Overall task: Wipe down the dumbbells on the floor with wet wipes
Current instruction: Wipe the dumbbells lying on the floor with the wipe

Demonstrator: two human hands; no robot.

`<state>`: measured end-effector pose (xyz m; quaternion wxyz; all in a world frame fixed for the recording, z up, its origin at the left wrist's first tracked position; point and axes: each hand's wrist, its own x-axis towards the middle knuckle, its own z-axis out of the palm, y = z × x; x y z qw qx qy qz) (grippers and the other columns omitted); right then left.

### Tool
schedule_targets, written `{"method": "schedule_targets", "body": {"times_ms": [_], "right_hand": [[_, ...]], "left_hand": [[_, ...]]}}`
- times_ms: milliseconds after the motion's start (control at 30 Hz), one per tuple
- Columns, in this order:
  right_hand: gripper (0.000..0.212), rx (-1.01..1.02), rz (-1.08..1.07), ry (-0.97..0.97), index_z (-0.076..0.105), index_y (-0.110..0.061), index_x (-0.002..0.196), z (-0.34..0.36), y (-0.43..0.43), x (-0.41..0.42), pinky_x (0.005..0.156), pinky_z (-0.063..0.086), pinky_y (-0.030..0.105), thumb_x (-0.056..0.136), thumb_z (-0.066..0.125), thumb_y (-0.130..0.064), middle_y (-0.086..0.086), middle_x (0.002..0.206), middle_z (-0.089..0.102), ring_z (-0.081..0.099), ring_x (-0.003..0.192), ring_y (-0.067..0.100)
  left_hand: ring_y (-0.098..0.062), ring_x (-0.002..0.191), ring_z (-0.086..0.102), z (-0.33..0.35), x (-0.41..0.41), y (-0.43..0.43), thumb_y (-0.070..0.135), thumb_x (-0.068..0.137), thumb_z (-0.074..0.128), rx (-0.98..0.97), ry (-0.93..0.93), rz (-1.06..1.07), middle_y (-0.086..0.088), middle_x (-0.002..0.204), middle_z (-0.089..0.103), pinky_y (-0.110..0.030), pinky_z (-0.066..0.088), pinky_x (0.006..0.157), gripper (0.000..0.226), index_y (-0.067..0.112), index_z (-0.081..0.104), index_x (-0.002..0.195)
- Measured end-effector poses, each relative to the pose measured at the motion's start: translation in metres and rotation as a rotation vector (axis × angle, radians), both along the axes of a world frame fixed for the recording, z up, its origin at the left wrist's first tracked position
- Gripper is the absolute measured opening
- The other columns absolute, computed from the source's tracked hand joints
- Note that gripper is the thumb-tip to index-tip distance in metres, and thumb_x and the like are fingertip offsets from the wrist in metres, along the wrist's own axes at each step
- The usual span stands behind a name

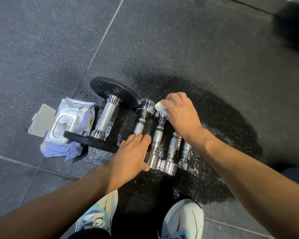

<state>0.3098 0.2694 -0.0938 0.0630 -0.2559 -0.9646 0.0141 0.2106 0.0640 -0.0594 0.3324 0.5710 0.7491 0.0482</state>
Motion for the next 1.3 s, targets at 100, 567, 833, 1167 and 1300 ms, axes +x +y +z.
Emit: {"method": "schedule_targets", "body": {"times_ms": [100,567,833,1167,1300], "right_hand": [[0.027,-0.058,0.163,0.015,0.070,-0.016,0.113,-0.001,-0.016,0.004,0.080,0.050,0.038,0.088,0.074,-0.007,0.004,0.111,0.064,0.053,0.098,0.026],[0.024,-0.604,0.139,0.017,0.075,-0.016,0.116,0.009,-0.106,0.049,0.078,0.059,0.032,0.097,0.065,-0.006,0.001,0.104,0.068,0.064,0.086,0.018],[0.018,-0.769,0.173,0.044,0.062,-0.022,0.119,0.021,-0.111,0.076,0.086,0.052,0.029,0.103,0.056,-0.017,-0.006,0.115,0.055,0.056,0.098,0.011],[0.019,-0.586,0.132,0.077,0.063,-0.012,0.116,0.018,-0.125,0.066,0.065,0.049,0.029,0.099,0.055,-0.012,0.003,0.099,0.054,0.049,0.078,0.013],[0.030,-0.633,0.035,0.015,0.067,-0.017,0.126,0.019,-0.111,0.058,0.070,0.057,0.033,0.101,0.052,-0.020,0.001,0.112,0.060,0.061,0.077,0.015]], "left_hand": [[-0.017,0.114,0.041,0.002,0.001,-0.001,0.035,0.076,0.086,0.013,-0.016,0.023,0.002,0.123,0.040,-0.035,0.039,0.101,0.072,0.020,0.039,0.128],[-0.019,0.104,0.045,0.005,0.004,-0.002,0.027,0.066,0.094,0.094,-0.066,0.104,-0.001,0.119,0.030,-0.035,0.047,0.091,0.084,0.017,0.035,0.124],[-0.021,0.106,0.046,0.003,0.002,-0.005,0.025,0.067,0.093,0.121,-0.067,0.078,0.000,0.118,0.031,-0.038,0.048,0.092,0.082,0.017,0.036,0.125],[-0.020,0.117,0.043,0.003,-0.005,-0.003,0.028,0.068,0.092,-0.003,-0.071,-0.020,-0.001,0.129,0.031,-0.035,0.043,0.102,0.087,0.018,0.035,0.133],[-0.019,0.114,0.044,0.007,-0.007,-0.002,0.002,0.077,0.079,-0.025,-0.099,-0.011,0.000,0.126,0.030,-0.026,0.040,0.085,0.073,0.020,0.035,0.133]]}}
